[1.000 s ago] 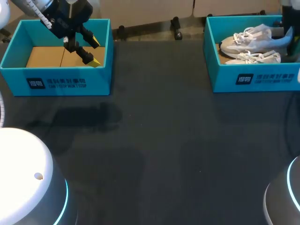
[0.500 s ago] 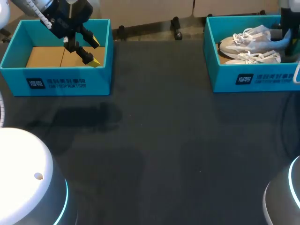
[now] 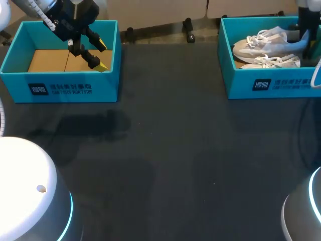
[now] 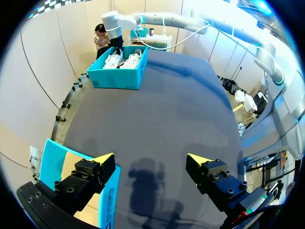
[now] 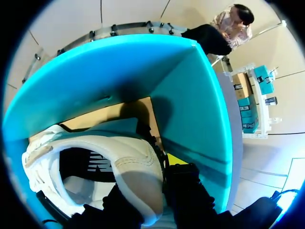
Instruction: Take the shoe out of the shoebox, open the shoe tongue, remove and reinsert the insole, then place the shoe into the shoebox
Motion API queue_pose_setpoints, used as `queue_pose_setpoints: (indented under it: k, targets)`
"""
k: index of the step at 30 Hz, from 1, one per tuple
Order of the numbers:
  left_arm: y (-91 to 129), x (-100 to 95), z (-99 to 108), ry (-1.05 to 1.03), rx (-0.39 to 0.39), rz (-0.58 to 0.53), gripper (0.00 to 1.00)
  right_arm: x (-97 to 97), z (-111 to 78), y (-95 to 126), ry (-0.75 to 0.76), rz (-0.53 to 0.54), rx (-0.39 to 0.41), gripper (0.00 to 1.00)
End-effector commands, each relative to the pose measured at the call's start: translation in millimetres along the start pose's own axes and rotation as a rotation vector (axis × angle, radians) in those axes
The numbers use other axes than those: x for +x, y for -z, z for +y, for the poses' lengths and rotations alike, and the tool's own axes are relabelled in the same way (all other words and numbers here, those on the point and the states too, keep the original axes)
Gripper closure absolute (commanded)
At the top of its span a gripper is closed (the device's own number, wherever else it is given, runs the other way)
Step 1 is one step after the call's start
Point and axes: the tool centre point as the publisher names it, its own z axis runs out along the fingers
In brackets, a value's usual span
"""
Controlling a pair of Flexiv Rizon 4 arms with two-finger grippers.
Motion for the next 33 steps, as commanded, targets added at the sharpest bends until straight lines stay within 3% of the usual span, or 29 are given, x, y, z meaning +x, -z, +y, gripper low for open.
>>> queue_pose_setpoints:
  k: [1, 4, 5, 7, 9, 12, 13, 21, 33]
  targets:
    - [0, -0.2, -1, 0.001, -0.004, 0.0, 0.0, 4.7, 7.1, -3, 0.0, -0.002, 0.013, 1.0]
    - [0, -0.2, -1, 0.001, -0.004, 0.0, 0.0, 4.3, 7.1, -1, -0.006, -0.005, 0.014, 1.0]
    - [0, -0.2, -1, 0.001, -0.004, 0.0, 0.0, 3.7, 7.0, 0, -0.011, -0.006, 0.013, 0.92]
    - [0, -0.2, -1, 0.001, -0.004, 0.0, 0.0, 2.8, 7.0, 2, -0.014, -0.008, 0.011, 0.62]
    - [0, -0.2, -1, 0.001, -0.004, 0.0, 0.0, 2.3, 7.0, 4, -0.018, -0.008, 0.006, 0.52]
    - [0, -0.2, -1, 0.001, -0.004, 0.0, 0.0, 1.8, 7.2, 8, -0.021, -0.012, 0.002, 0.06]
    - [0, -0.2, -1, 0.001, -0.004, 0.0, 0.0, 1.6, 7.2, 10, -0.022, -0.013, 0.0, 0.0]
    - [0, -0.2, -1, 0.001, -0.004, 0.0, 0.0, 4.5, 4.6, 24, -0.025, -0.017, -0.014, 0.0]
    - [0, -0.2, -1, 0.001, -0.004, 0.0, 0.0, 9.8, -13.7, 52, -0.028, 0.033, -0.026, 0.0]
